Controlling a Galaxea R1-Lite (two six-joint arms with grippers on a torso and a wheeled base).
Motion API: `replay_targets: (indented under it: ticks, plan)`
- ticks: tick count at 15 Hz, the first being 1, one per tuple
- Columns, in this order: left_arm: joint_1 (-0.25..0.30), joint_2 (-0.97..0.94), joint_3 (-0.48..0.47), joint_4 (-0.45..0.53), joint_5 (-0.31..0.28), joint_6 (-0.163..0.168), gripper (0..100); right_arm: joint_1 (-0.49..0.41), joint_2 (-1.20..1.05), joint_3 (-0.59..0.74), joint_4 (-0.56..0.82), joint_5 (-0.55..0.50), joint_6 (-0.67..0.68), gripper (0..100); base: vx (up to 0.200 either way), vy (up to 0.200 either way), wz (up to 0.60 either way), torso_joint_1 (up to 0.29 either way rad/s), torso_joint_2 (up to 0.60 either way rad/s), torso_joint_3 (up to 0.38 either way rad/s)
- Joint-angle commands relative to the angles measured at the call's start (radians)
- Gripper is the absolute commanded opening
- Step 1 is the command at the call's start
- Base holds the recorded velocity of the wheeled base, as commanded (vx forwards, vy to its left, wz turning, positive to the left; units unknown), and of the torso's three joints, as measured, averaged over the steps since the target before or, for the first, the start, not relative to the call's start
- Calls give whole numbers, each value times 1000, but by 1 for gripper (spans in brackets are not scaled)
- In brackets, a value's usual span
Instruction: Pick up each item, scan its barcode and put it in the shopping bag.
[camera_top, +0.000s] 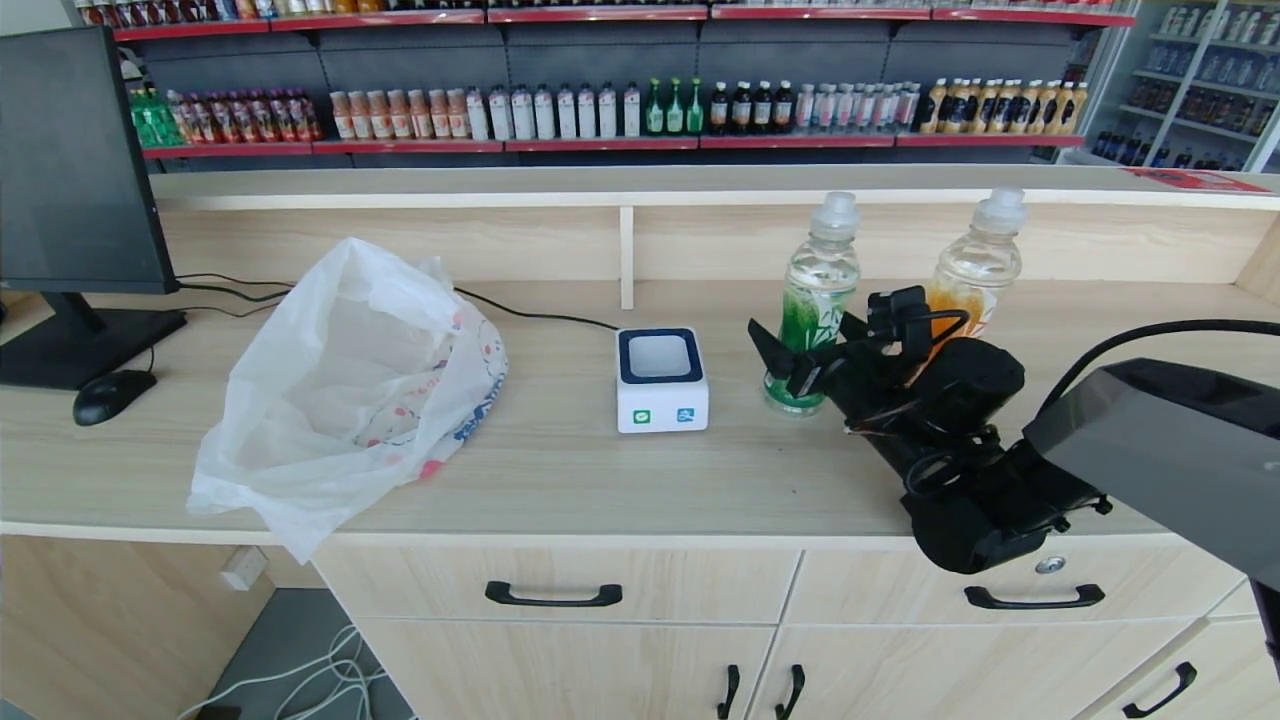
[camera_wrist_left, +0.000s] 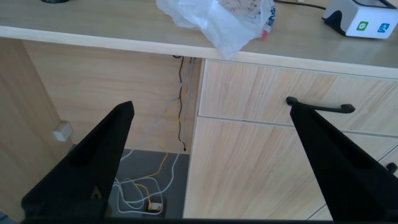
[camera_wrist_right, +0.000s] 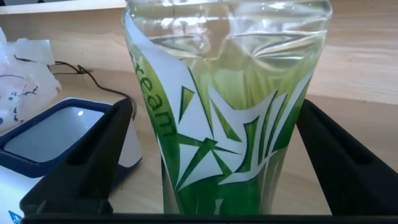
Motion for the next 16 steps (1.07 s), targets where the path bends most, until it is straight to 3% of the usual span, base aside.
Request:
replay_targets:
  ticks: [1, 9, 10, 16]
  plan:
    - [0, 1, 0, -1, 0, -2, 100, -3, 8, -15, -1, 19, 0, 100, 0, 0, 0, 0, 0, 0]
    - [0, 1, 0, -1, 0, -2, 100, -10, 12, -33, -1, 50, 2, 100, 0, 0, 0, 0, 0, 0]
    - [0, 1, 0, -1, 0, -2, 100, -10, 12, -33, -1, 50, 2, 0, 0, 0, 0, 0, 0, 0]
    - [0, 0, 0, -1, 0, -2, 100, -10, 12, -33, -1, 53, 3, 0, 0, 0, 0, 0, 0, 0]
